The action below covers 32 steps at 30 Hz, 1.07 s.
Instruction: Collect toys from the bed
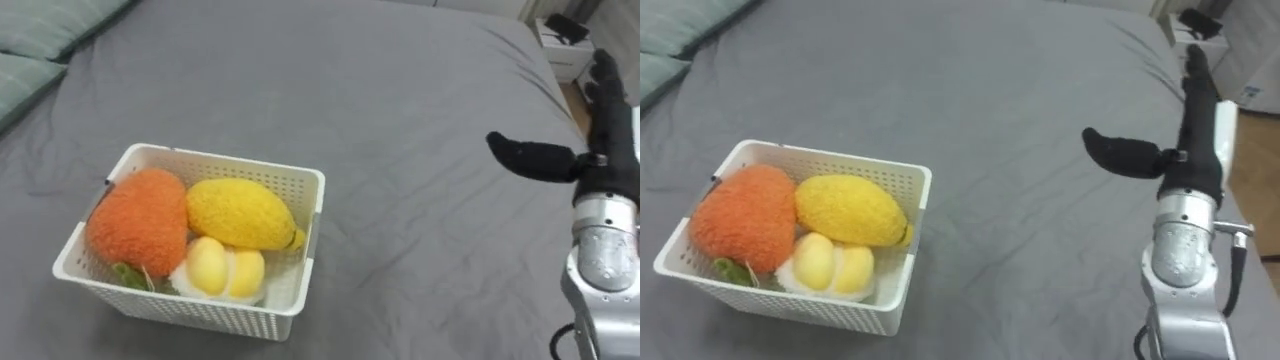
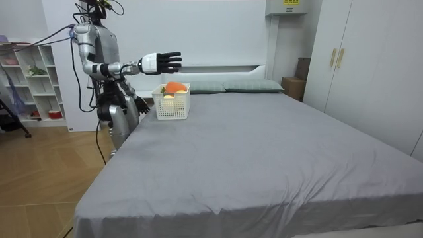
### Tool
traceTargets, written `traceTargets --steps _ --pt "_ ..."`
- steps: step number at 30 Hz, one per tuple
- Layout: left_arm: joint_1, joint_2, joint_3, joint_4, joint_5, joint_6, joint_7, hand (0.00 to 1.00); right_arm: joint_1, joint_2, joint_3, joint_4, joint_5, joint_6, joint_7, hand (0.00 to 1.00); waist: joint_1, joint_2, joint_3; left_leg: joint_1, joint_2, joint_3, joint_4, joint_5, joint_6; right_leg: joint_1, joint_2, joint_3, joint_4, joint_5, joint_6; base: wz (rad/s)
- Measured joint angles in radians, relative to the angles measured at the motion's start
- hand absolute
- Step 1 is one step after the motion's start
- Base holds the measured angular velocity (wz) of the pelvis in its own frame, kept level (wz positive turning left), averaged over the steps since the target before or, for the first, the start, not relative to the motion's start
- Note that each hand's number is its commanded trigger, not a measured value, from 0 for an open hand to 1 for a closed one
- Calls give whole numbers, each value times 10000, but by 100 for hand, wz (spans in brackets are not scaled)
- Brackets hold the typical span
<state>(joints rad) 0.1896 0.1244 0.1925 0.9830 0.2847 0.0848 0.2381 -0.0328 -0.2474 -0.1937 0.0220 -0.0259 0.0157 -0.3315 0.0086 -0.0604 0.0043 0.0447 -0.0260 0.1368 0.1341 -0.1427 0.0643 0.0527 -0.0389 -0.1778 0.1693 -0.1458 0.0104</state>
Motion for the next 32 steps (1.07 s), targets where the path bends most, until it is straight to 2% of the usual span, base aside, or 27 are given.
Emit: traceTargets --steps 2,5,8,13,16,20,24,28,32 --pt "147 1 1 0 3 0 175 0 292 1 -206 15 77 -137 -156 0 -314 -4 -3 -50 9 -1 0 -8 -11 -21 20 16 -44 -2 -1 0" --pt "273 3 -59 41 -42 8 326 0 878 -1 -377 396 137 -328 -373 0 -511 -8 -12 18 30 42 -11 -36 -41 4 70 130 -155 6 -10 -2" --pt "357 21 -123 167 -384 7 450 0 1693 102 -374 741 617 -379 -400 0 -591 33 -13 54 93 228 -43 -66 -72 13 144 377 -142 13 -21 -20" --pt "460 27 -126 182 -463 7 567 0 2596 389 -322 2403 1014 -493 -706 0 -684 54 -17 139 153 283 -15 -113 -136 21 189 399 -144 7 -43 -6" --pt "467 28 -183 199 -583 5 636 0 2603 608 -183 4200 1278 -508 -720 0 -652 49 -11 179 164 326 -6 -121 -148 42 214 512 -169 -34 -93 -4" --pt "468 28 -359 202 -808 -40 639 0 2605 823 160 6626 2633 -567 -518 0 -620 106 8 187 146 320 -4 -122 -148 36 210 533 -182 -65 -106 0" --pt "489 23 -349 227 -991 -131 640 0 2631 1016 400 8213 3431 -687 -103 0 -605 152 33 190 142 302 -15 -142 -154 48 214 526 -189 -69 -105 0" --pt "478 -25 -350 561 -1214 -508 782 0 2566 1123 598 9690 4178 -820 379 0 -548 259 66 308 138 284 -37 -184 -171 156 223 553 -193 -107 -108 -1" --pt "368 -69 -313 942 -1262 -754 869 0 2451 1314 638 10516 4263 -914 1002 0 -564 315 49 314 137 252 -28 -201 -186 147 219 527 -189 -158 -133 -1"
